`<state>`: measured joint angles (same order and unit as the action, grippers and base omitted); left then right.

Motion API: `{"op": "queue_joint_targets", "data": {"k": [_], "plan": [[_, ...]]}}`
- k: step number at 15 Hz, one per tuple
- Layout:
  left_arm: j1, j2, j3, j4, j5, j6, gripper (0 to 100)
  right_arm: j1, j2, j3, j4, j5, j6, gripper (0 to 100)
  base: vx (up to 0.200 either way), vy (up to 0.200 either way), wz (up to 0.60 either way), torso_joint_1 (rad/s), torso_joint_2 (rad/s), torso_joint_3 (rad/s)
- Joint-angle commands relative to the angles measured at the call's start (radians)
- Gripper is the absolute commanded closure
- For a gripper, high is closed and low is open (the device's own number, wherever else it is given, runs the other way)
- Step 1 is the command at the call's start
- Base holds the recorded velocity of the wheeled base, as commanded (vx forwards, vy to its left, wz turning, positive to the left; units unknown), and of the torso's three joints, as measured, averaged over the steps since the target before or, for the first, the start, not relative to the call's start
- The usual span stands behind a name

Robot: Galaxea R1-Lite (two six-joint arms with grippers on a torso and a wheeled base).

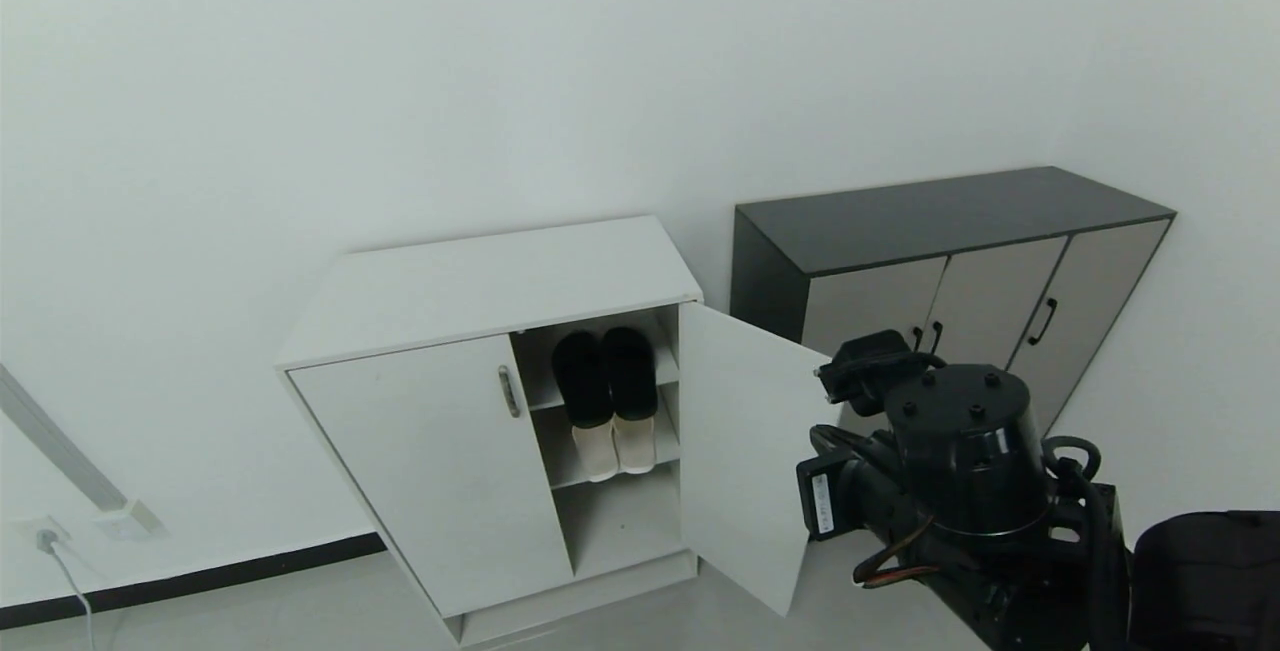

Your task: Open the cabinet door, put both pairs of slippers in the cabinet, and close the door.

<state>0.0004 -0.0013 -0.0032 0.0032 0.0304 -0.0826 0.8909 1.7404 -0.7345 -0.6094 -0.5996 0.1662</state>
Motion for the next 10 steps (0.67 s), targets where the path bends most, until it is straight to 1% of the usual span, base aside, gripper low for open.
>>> {"op": "queue_joint_targets", "data": {"k": [1, 3, 5, 6, 7, 9, 10], "plan": [[0.000, 0.001, 0.000, 0.000, 0.000, 0.000, 100, -0.001, 0.004, 0.003, -0.001, 0.000, -0.002, 100, -0.200, 0.000, 0.00, 0.002, 0.00, 0.007], [0.001, 0.001, 0.000, 0.000, 0.000, 0.000, 100, -0.007, 0.018, 0.007, -0.004, -0.002, -0.022, 100, 0.000, 0.000, 0.00, 0.000, 0.00, 0.000], [0.001, 0.001, 0.000, 0.000, 0.000, 0.001, 100, -0.093, 0.054, -0.036, -0.040, 0.000, -0.062, 100, 0.000, 0.000, 0.00, 0.000, 0.00, 0.000], [0.001, 0.001, 0.000, 0.000, 0.000, 0.000, 100, -0.153, 0.090, -0.088, -0.047, 0.014, -0.070, 100, 0.000, 0.000, 0.00, 0.000, 0.00, 0.000], [0.001, 0.001, 0.000, 0.000, 0.000, 0.000, 100, -0.216, 0.120, -0.149, -0.046, 0.053, -0.070, 100, 0.000, 0.000, 0.00, 0.000, 0.00, 0.000], [0.000, 0.001, 0.000, 0.000, 0.000, 0.000, 100, -0.306, 0.180, -0.255, -0.038, 0.127, -0.071, 100, 0.000, 0.000, 0.00, 0.000, 0.00, 0.000], [0.000, 0.001, 0.000, 0.000, 0.000, 0.000, 100, -0.349, 0.228, -0.322, -0.023, 0.135, -0.071, 100, 0.000, 0.000, 0.00, 0.000, 0.00, 0.000]]}}
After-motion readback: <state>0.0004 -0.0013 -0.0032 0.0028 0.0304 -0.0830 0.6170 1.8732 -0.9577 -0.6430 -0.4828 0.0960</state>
